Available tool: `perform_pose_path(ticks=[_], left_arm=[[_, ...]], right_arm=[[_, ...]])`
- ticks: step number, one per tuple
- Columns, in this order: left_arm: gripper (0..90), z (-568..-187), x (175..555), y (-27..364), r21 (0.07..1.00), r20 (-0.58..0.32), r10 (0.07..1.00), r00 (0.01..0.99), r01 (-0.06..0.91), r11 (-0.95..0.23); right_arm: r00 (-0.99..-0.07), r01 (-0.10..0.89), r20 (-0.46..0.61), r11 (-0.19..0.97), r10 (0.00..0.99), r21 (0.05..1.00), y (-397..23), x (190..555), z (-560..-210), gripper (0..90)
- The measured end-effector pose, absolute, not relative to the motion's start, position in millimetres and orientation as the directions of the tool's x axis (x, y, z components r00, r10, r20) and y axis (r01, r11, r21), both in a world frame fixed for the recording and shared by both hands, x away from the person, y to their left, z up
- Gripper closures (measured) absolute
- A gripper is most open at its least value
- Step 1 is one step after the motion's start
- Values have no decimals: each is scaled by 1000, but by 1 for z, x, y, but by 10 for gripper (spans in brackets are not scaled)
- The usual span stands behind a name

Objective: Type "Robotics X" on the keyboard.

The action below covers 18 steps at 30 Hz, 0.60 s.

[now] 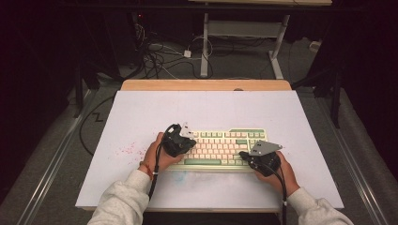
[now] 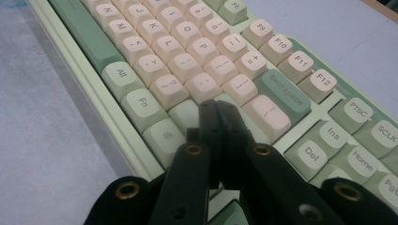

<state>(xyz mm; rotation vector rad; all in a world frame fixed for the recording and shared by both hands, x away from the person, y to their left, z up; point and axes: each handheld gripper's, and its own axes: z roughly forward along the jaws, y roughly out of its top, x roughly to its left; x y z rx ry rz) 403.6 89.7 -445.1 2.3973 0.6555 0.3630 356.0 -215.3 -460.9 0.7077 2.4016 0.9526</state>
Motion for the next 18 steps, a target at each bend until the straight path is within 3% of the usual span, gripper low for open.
perform_pose_path(ticks=[11, 18], left_arm=[[874, -448, 408, 85, 598, 128, 528, 839, 360, -716], [860, -438, 401, 89, 643, 160, 529, 833, 319, -697]], right_arm=[[-762, 289, -225, 629, 608, 722, -215, 356, -461, 900], [-754, 281, -236, 626, 613, 728, -217, 354, -457, 900]])
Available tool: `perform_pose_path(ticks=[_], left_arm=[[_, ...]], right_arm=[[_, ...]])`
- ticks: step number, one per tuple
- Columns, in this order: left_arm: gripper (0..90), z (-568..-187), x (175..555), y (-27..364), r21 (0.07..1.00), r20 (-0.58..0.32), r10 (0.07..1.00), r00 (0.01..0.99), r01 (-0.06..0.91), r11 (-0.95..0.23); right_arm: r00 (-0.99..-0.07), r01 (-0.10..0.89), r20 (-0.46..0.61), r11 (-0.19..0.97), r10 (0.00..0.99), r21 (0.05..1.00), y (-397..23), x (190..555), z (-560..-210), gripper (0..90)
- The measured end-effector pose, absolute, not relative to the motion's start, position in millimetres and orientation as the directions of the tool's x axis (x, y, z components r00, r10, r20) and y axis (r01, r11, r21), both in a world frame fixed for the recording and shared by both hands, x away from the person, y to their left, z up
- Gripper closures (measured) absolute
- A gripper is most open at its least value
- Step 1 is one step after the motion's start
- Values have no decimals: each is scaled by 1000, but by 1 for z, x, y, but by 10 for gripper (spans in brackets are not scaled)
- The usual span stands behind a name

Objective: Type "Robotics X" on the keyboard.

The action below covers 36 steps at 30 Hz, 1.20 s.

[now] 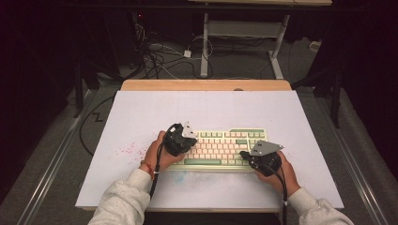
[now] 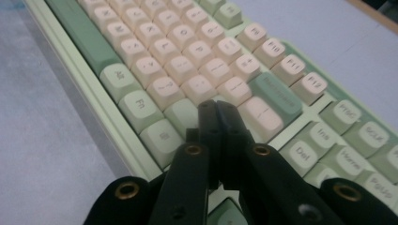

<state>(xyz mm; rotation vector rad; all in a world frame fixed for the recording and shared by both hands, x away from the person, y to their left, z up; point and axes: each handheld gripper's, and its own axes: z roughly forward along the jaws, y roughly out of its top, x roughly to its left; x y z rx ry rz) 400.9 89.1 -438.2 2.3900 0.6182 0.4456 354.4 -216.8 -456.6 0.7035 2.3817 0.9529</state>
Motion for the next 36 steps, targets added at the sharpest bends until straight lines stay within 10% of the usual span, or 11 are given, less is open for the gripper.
perform_pose_path(ticks=[8, 25, 36], left_arm=[[763, -425, 387, 105, 703, 205, 526, 826, 249, -666], [240, -429, 362, 136, 768, 251, 573, 780, 200, -608], [205, -438, 344, 163, 800, 249, 632, 734, 213, -561]], right_arm=[[-743, 269, -219, 581, 632, 768, -224, 349, -443, 900], [-741, 254, -217, 565, 635, 785, -229, 344, -435, 900], [-742, 249, -216, 561, 634, 789, -230, 342, -433, 900]])
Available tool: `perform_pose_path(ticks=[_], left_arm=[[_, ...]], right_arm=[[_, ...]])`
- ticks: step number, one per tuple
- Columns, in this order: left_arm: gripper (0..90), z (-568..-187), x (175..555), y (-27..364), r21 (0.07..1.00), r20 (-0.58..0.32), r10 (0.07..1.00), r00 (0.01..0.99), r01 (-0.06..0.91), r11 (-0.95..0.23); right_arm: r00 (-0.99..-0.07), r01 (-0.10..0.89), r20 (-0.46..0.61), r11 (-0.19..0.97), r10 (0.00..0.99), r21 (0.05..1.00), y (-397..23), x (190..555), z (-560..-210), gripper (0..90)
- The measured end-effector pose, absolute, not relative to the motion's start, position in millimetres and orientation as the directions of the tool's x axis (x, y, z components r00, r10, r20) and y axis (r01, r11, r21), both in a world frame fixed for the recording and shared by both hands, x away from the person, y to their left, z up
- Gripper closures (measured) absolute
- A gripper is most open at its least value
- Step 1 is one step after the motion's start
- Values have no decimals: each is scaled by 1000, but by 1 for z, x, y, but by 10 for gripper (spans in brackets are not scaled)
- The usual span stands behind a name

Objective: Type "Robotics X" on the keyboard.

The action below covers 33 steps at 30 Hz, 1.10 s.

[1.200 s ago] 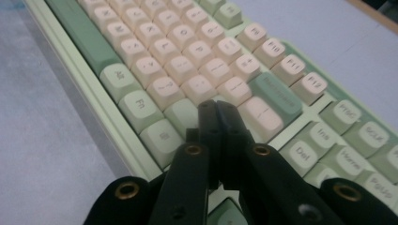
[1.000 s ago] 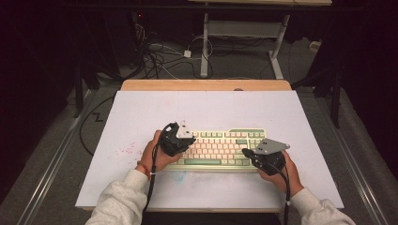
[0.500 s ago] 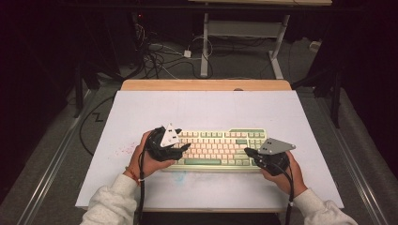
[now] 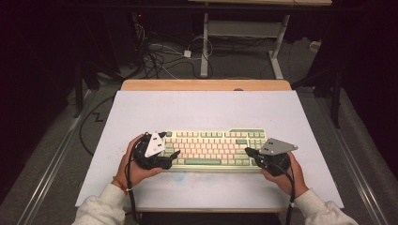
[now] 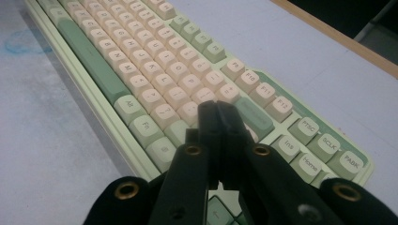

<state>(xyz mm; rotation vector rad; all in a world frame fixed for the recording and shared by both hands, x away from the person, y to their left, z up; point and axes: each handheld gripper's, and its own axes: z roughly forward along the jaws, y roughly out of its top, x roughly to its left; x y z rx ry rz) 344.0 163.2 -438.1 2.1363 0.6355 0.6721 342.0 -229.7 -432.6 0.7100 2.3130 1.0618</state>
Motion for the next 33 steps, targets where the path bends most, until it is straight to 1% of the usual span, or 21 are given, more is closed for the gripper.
perform_pose_path(ticks=[5, 9, 13, 15, 21, 26, 33], left_arm=[[196, -443, 336, 173, 803, 232, 636, 736, 224, -552], [196, -449, 332, 181, 784, 245, 649, 720, 248, -570], [204, -456, 327, 188, 766, 233, 650, 724, 275, -581], [189, -459, 324, 190, 761, 230, 656, 719, 288, -582], [181, -463, 317, 198, 767, 202, 678, 706, 317, -558], [181, -465, 310, 205, 768, 204, 701, 683, 332, -548], [189, -465, 307, 211, 761, 217, 705, 675, 336, -556]], right_arm=[[-738, 249, -217, 557, 639, 792, -229, 343, -432, 900], [-737, 250, -215, 553, 641, 794, -226, 344, -431, 900], [-740, 239, -222, 557, 635, 795, -222, 347, -429, 900], [-739, 239, -223, 557, 635, 796, -219, 348, -428, 900], [-742, 233, -224, 555, 632, 798, -213, 355, -426, 900], [-750, 225, -226, 561, 621, 796, -203, 362, -425, 900], [-761, 227, -225, 574, 609, 787, -188, 372, -426, 900]])
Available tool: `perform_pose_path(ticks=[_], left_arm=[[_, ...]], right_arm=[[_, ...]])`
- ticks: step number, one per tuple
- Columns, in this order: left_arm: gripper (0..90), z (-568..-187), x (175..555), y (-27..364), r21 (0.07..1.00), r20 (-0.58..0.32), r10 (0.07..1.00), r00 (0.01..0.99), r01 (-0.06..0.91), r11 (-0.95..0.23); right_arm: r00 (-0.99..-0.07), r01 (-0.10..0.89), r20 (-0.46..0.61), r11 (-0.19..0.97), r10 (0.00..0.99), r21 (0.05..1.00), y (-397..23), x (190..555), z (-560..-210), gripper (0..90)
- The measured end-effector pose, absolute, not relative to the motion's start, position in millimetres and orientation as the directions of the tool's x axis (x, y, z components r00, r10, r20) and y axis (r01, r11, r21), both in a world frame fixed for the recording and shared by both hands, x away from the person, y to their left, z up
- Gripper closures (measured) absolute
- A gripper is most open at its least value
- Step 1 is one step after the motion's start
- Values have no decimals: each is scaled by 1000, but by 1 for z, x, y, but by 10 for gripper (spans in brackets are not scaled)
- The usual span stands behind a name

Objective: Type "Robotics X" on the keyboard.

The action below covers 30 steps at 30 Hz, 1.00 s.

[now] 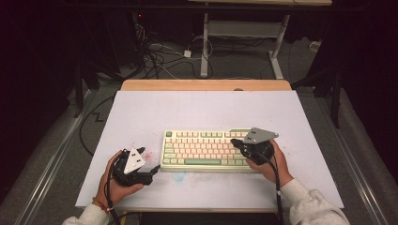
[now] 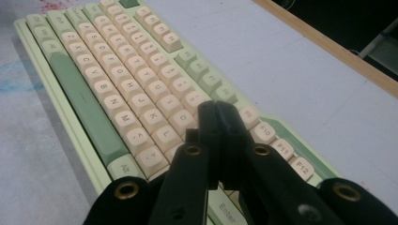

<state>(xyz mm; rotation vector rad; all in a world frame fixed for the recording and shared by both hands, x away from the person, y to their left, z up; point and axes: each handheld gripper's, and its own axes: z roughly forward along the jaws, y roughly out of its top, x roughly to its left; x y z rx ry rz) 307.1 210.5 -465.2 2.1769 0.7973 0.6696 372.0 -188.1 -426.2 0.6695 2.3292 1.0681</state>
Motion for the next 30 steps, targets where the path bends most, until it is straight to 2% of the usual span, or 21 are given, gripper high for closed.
perform_pose_path(ticks=[30], left_arm=[[225, -473, 310, 206, 741, 184, 690, 700, 361, -565]], right_arm=[[-793, 284, -212, 654, 571, 701, -140, 400, -453, 900]])
